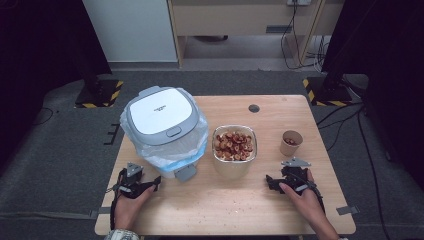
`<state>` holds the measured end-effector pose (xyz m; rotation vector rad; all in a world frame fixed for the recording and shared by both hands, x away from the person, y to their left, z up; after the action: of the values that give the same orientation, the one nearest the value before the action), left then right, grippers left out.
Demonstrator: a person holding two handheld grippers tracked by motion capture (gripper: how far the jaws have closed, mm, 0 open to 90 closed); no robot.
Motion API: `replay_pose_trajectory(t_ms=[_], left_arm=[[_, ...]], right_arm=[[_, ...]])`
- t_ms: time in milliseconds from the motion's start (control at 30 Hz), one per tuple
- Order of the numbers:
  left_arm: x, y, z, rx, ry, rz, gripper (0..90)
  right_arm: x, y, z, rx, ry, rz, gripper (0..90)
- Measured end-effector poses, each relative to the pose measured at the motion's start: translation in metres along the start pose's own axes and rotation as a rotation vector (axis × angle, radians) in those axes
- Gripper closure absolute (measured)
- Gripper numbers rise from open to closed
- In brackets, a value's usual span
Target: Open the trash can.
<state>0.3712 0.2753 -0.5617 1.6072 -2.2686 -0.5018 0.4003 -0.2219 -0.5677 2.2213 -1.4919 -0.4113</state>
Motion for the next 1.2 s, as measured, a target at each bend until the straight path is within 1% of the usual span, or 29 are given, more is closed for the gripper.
replay_pose_trajectory(t_ms=[67, 133, 167, 233, 267, 300, 367, 400, 467, 500, 533, 567, 600, 633, 667, 700, 733, 767, 800, 833, 900, 933, 967, 1000, 1033, 1067, 1100, 1133, 1200], left_arm=[[0.001, 0.001, 0.001, -0.005, -0.013, -0.001, 15.9], [0.001, 0.004, 0.001, -0.002, -0.009, 0.004, 15.3], [0.002, 0.006, 0.001, 0.002, -0.014, 0.006, 15.0], [0.006, 0.012, -0.003, 0.027, -0.030, 0.017, 15.1], [0.009, 0.016, -0.004, 0.042, -0.035, 0.036, 14.8], [0.012, 0.019, -0.006, 0.059, -0.031, 0.043, 15.1], [0.018, 0.026, -0.008, 0.069, -0.039, 0.046, 17.4], [0.023, 0.030, -0.009, 0.075, -0.062, 0.051, 25.5], [0.025, 0.032, -0.010, 0.077, -0.057, 0.054, 30.4], [0.026, 0.034, -0.011, 0.083, -0.052, 0.062, 30.4], [0.027, 0.036, -0.012, 0.089, -0.054, 0.067, 41.6], [0.029, 0.037, -0.012, 0.087, -0.056, 0.064, 41.6], [0.031, 0.042, -0.014, 0.086, -0.075, 0.065, 50.5], [0.031, 0.042, -0.014, 0.086, -0.075, 0.065, 53.7], [0.033, 0.045, -0.014, 0.091, -0.081, 0.066, 53.7], [0.035, 0.047, -0.015, 0.092, -0.087, 0.073, 57.2], [0.041, 0.051, -0.016, 0.102, -0.089, 0.089, 63.3], [0.041, 0.051, -0.016, 0.102, -0.089, 0.089, 65.9], [0.044, 0.052, -0.017, 0.106, -0.098, 0.100, 65.9], [0.048, 0.054, -0.017, 0.109, -0.107, 0.112, 69.5], [0.054, 0.055, -0.018, 0.118, -0.111, 0.137, 76.3], [0.058, 0.054, -0.019, 0.119, -0.117, 0.152, 76.3], [0.062, 0.053, -0.020, 0.121, -0.129, 0.162, 77.5], [0.068, 0.049, -0.022, 0.124, -0.147, 0.186, 79.8], [0.068, 0.049, -0.022, 0.124, -0.147, 0.186, 81.1], [0.070, 0.047, -0.023, 0.127, -0.147, 0.196, 81.1], [0.072, 0.044, -0.024, 0.128, -0.155, 0.204, 82.4], [0.075, 0.039, -0.026, 0.132, -0.173, 0.215, 84.7], [0.077, 0.037, -0.028, 0.136, -0.178, 0.221, 86.5]], right_arm=[[0.000, 0.000, 0.000, 0.000, 0.002, -0.002, 0.6], [0.000, 0.000, 0.000, 0.000, 0.002, -0.002, 0.6], [0.000, 0.000, 0.000, 0.000, 0.004, -0.004, 0.6], [0.000, 0.000, 0.000, 0.000, 0.004, -0.007, 0.6], [0.001, 0.000, 0.000, 0.000, 0.004, -0.008, 0.6], [0.001, 0.000, 0.000, 0.000, 0.005, -0.009, 0.6], [0.001, 0.000, 0.000, 0.000, 0.006, -0.010, 0.6], [0.001, 0.000, 0.000, 0.000, 0.006, -0.011, 0.6], [0.001, 0.001, 0.000, 0.001, 0.007, -0.011, 0.6], [0.001, 0.001, 0.000, 0.001, 0.007, -0.011, 0.6], [0.001, 0.001, 0.001, 0.002, 0.009, -0.011, 0.6], [0.001, 0.001, 0.001, 0.002, 0.009, -0.011, 0.6], [0.001, 0.001, 0.001, 0.002, 0.012, -0.013, 0.6], [0.001, 0.001, 0.001, 0.002, 0.012, -0.013, 0.6], [0.001, 0.001, 0.001, 0.002, 0.012, -0.014, 0.6], [0.001, 0.001, 0.001, 0.002, 0.012, -0.014, 0.6], [0.001, 0.001, 0.001, 0.001, 0.011, -0.014, 0.6], [0.001, 0.001, 0.001, 0.001, 0.011, -0.014, 0.6], [0.001, 0.002, 0.001, 0.001, 0.011, -0.014, 0.6], [0.001, 0.002, 0.001, 0.001, 0.010, -0.014, 0.6], [0.001, 0.002, 0.001, -0.001, 0.008, -0.015, 0.6], [0.001, 0.002, 0.001, -0.001, 0.008, -0.015, 0.6], [0.001, 0.002, 0.001, 0.000, 0.008, -0.015, 0.6], [0.001, 0.002, 0.001, -0.001, 0.008, -0.015, 0.6], [0.001, 0.002, 0.001, -0.001, 0.008, -0.015, 0.6], [0.001, 0.002, 0.001, -0.001, 0.009, -0.016, 0.6], [0.001, 0.002, 0.001, -0.001, 0.010, -0.015, 0.6], [0.001, 0.002, 0.001, -0.002, 0.009, -0.015, 0.6], [0.001, 0.002, 0.001, -0.002, 0.008, -0.016, 0.6]])
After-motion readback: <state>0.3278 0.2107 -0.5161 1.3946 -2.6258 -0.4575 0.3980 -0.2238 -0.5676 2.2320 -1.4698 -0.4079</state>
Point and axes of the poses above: each handheld gripper's, and its own axes: y roughly backward along the jaws, z roughly out of its underside, x roughly to its right, the point moved 4 cm from there along -y, roughly forward along the jaws, and after that the axes turned 15 degrees about x, right-handed, at the moved point
